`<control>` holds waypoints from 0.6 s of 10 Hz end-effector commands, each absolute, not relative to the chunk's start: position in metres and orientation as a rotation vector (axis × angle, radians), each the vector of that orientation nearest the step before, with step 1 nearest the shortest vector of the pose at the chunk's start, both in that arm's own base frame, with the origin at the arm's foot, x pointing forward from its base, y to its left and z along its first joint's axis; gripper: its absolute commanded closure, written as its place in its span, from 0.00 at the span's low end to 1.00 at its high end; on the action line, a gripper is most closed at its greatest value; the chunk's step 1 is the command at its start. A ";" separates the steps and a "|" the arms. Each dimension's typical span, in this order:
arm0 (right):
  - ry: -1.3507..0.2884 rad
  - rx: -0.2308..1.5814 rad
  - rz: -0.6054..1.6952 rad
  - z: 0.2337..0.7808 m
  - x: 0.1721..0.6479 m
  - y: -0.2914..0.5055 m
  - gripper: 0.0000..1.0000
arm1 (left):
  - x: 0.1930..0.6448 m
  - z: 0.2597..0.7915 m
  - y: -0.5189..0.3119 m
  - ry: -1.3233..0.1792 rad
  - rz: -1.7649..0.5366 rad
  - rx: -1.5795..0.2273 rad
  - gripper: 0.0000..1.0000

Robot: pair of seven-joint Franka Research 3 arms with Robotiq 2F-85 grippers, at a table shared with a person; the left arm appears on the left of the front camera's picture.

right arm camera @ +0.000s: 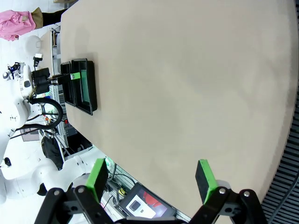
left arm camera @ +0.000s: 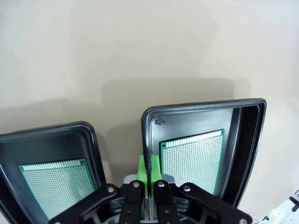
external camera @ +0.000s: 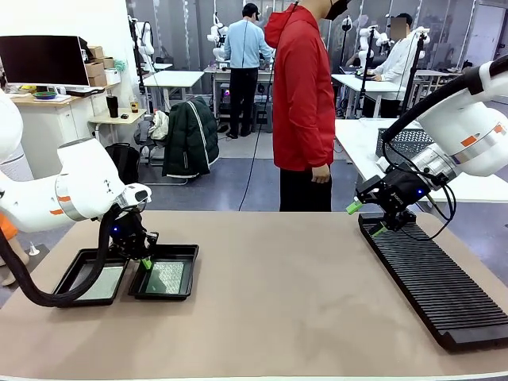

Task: Inspect and transfer BCBs to ESD trays.
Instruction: Pick up the ESD tray and place it on the left side of the table.

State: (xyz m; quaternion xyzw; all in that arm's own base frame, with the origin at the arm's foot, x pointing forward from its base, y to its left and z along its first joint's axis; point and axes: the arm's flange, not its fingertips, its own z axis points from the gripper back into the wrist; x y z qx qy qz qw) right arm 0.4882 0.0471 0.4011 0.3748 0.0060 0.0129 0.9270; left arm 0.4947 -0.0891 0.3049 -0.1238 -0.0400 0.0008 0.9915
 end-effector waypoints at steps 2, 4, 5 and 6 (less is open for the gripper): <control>0.016 0.752 0.011 0.402 0.487 0.048 0.00 | 0.495 0.309 -0.091 -0.058 0.001 -0.224 0.82; 0.016 0.752 0.011 0.402 0.487 0.048 0.00 | 0.493 0.317 -0.094 -0.046 0.006 -0.199 0.66; 0.016 0.752 0.011 0.402 0.487 0.048 0.00 | 0.491 0.323 -0.094 -0.036 0.001 -0.181 0.60; 0.016 0.752 0.011 0.402 0.487 0.048 0.00 | 0.490 0.331 -0.096 -0.038 -0.004 -0.175 0.50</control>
